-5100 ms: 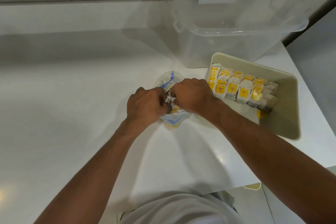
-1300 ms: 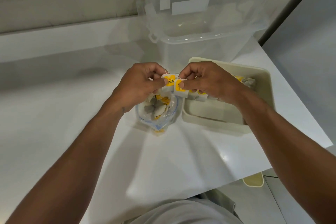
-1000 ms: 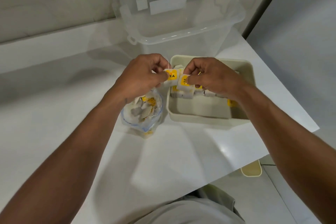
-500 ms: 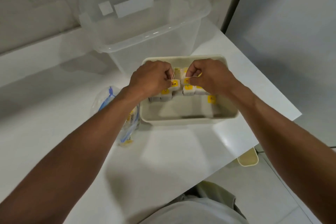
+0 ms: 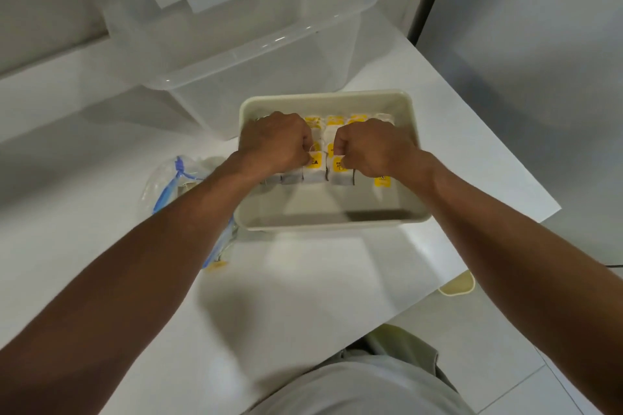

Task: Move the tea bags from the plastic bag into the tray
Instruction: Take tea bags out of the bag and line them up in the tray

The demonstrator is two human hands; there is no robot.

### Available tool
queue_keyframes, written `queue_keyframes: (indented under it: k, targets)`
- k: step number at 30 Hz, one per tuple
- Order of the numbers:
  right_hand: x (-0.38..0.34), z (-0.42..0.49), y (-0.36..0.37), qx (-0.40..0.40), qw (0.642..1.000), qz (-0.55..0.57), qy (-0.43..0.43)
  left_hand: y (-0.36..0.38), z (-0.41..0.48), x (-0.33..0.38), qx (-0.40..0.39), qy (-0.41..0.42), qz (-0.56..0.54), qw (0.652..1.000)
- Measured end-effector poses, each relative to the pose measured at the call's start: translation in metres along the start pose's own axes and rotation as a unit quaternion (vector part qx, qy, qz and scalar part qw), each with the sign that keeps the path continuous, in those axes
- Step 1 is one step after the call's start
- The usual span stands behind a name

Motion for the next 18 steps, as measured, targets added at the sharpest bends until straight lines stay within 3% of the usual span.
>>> queue_keyframes:
  k: [12,18]
  targets:
    - [0.006,0.009,-0.005,0.043,0.998,-0.013,0.046,0.003,0.006,-0.001,0.001,-0.003,0.033,0.999]
    - [0.001,-0.002,-0.015,0.114,0.991,-0.056,0.032,-0.001,-0.001,0.002,0.048,0.016,0.103,0.993]
Point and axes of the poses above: each hand's wrist, its own z-axis towards the middle knuckle, its own y-axis out of the palm, x = y × z, the point moved 8 cm from there along z, towards the middle knuckle, and after that the axes turned 12 degrees about x, right-handed, at the moved point
